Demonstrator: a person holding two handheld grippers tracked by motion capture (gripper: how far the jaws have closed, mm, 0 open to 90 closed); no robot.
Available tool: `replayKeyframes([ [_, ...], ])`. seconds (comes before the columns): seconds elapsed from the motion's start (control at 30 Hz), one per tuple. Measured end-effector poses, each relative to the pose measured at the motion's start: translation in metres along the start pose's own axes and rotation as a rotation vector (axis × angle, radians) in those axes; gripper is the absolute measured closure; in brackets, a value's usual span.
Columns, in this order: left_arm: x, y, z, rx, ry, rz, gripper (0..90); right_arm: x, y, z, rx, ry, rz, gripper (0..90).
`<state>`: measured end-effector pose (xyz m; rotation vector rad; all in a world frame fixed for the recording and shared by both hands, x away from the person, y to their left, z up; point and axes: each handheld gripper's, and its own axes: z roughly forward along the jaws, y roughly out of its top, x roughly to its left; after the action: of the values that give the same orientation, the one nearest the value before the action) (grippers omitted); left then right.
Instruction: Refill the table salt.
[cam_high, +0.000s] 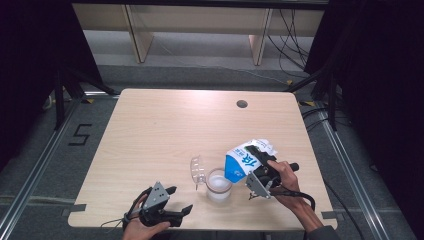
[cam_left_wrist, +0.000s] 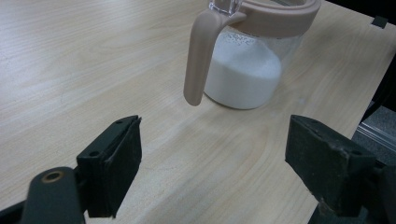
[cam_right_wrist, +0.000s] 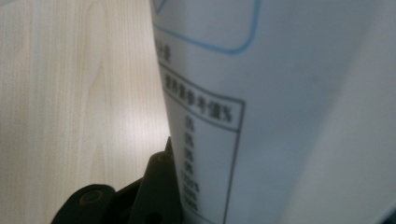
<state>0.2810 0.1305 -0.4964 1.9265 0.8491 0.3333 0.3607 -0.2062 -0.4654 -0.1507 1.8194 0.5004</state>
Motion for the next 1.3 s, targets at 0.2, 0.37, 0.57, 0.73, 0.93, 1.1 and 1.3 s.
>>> replayKeyframes([
  [0.2,0.001,0.000,0.000,-0.003,-0.006,0.003,18.3,-0.003,-0.003,0.001,-0.002,0.027,0.019,73.0],
  [0.37,0.000,0.000,0.000,-0.001,-0.003,-0.008,18.3,-0.004,-0.005,0.003,-0.006,0.044,0.054,73.2],
  [0.57,0.000,0.000,0.000,-0.002,-0.004,-0.009,18.4,-0.003,-0.008,0.004,-0.010,0.071,0.134,73.5],
  [0.73,0.001,0.000,0.000,-0.002,-0.004,-0.003,18.4,-0.004,-0.012,0.004,0.009,0.077,0.210,73.7],
  [0.93,0.001,0.000,0.000,-0.003,-0.007,0.001,18.4,-0.006,-0.021,0.006,0.005,0.097,0.257,74.1],
  [1.1,0.001,0.000,0.001,-0.002,-0.009,0.004,18.4,-0.009,-0.027,0.008,-0.009,0.112,0.344,74.3],
  [1.3,0.001,0.000,0.001,-0.003,-0.010,0.005,18.4,-0.007,-0.034,0.009,-0.008,0.131,0.492,75.0],
])
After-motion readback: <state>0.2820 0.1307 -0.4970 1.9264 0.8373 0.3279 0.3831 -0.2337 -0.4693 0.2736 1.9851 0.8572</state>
